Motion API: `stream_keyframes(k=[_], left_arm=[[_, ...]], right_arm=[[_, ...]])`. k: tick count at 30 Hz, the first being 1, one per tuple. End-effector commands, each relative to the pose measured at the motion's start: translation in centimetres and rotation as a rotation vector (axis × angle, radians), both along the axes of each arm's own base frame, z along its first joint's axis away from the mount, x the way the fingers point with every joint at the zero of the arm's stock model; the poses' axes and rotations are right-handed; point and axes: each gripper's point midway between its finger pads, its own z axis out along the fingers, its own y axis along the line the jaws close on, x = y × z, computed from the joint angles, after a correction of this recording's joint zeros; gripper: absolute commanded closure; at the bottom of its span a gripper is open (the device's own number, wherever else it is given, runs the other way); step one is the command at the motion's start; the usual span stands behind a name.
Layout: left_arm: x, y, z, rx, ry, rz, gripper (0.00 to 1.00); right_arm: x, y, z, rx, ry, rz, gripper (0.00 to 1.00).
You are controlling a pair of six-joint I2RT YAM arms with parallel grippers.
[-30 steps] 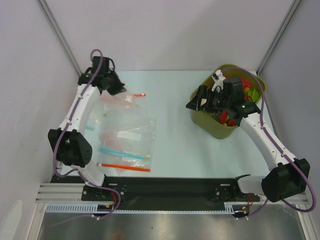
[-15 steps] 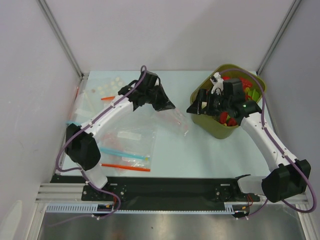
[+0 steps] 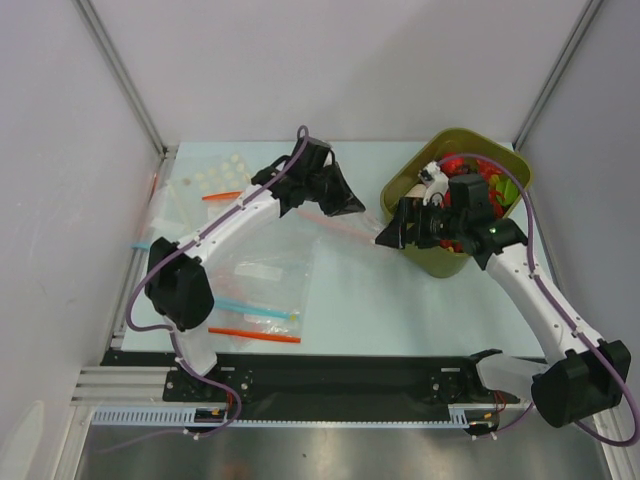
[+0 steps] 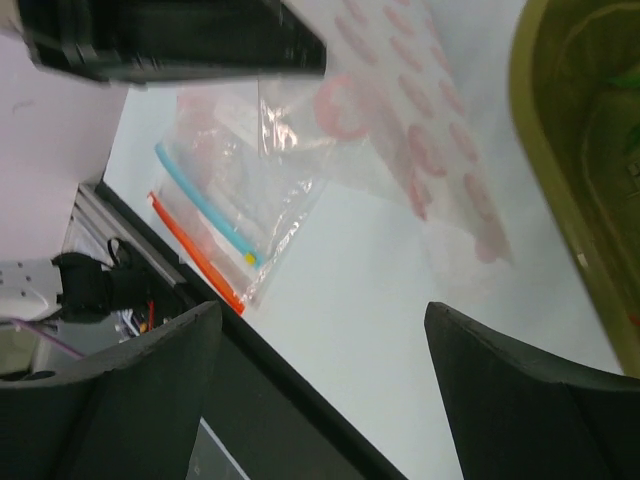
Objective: Place the food in the zip-top bag and seal the zipper
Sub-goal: Pick up the zipper food storage bag at the center of the board.
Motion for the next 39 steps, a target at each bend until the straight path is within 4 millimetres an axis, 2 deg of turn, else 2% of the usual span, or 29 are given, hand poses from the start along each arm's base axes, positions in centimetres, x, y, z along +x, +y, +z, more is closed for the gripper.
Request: stream_keyframes(k=[1,6,11,15,20,22,25,29,39], left_arm=[[0.0,-1.1,4.5,-0.078,-0.085,-0.063,0.95],[-1.2,-0.8,5.7,-0.092,-0.099,-0.093,0.96],[-1.8,0.0,7.2,-0.089,-0.129,-0.09,0.95],[-2.2,-0.1,8.8,-0.128,-0.134,-0.089,0.95],[-2.1,-0.4,11.1,-0.19,-0.115,-0.055,0.95],[-2.4,-0.6,11.8,-0.226,-0.09,-0.044,0.94],[-2.8,-0.8,12.3,-0.264,-0.06,-0.037,0.95],[-3.2,-0.8,12.7,-0.292,-0.034,-0.043,0.94],[-3.8,0.1,12.6,-0.306,0.027,-0.05,0.93]], right_arm=[[-1.0,1.2,1.0,0.009,-0.139,0.09,0.11],[-0.1,1.8,0.7,-0.076,-0.235,0.074,0.1],[1.3,1.7,0.3,-0.139,-0.245,0.039,0.1],[1.6,1.9,0.0,-0.133,-0.233,0.03,0.1],[1.2,3.1,0.8,-0.054,-0.251,0.069,0.22],[1.3,3.3,1.0,-0.042,-0.253,0.077,0.22],[1.8,3.5,1.4,-0.032,-0.275,0.071,0.2],[2.6,3.1,2.0,-0.03,-0.302,0.042,0.11],[3.5,1.5,2.3,-0.087,-0.375,-0.011,0.03]])
